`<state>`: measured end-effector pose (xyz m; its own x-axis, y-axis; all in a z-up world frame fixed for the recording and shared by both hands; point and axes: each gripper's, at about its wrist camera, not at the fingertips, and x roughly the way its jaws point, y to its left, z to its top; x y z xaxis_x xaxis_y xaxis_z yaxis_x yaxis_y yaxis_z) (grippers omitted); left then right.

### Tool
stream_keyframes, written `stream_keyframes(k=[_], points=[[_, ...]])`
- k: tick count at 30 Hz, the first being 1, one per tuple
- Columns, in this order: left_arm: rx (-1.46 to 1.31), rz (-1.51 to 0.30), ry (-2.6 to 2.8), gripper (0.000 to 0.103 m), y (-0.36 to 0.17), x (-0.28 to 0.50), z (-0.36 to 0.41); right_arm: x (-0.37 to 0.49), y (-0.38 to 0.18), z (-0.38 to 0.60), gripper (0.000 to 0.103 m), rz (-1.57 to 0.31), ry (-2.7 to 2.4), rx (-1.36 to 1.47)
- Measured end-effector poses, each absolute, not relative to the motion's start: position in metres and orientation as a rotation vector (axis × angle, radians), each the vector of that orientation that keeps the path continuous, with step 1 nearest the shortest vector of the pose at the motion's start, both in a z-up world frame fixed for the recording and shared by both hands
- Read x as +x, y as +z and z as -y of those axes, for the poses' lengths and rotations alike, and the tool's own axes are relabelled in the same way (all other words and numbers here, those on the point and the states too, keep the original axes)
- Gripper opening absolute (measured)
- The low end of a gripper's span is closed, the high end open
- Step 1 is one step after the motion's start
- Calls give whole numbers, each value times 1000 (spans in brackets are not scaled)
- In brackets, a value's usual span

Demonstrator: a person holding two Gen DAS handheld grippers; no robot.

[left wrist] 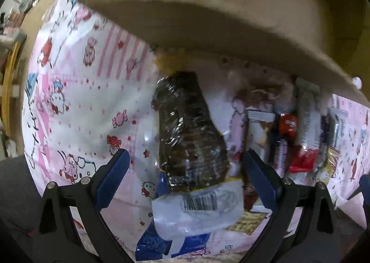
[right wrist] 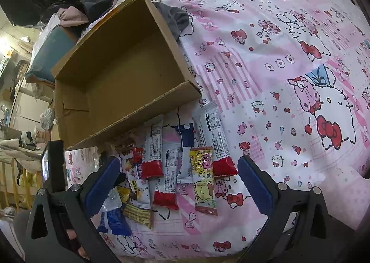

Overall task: Organize snacks
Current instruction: 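Grasp the clear-wrapped brown pastry with the left tool and lift it, then carry the pastry toward the box while the right tool grasps the checkered wafer bar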

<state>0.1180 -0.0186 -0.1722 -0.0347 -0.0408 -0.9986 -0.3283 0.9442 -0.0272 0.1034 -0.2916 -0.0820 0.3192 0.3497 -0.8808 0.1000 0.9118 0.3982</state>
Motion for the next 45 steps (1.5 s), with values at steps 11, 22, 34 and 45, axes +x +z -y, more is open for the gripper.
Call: stream_keyframes(k=[11,22,34,45], points=[[-250,-1552,167,58,-159,111,7,105,-83,295,103,-1247,159,426],[-303,-1493,122,54,-115,49,-32,111,-105,314,78,-1362,117,550],[-307,-1365,129,52,-82,38,-48,107,-154,269,43,-1569,59,216],[-255,-1289,144,52,-67,34,-43,79,-97,275,13,-1426,344,444]])
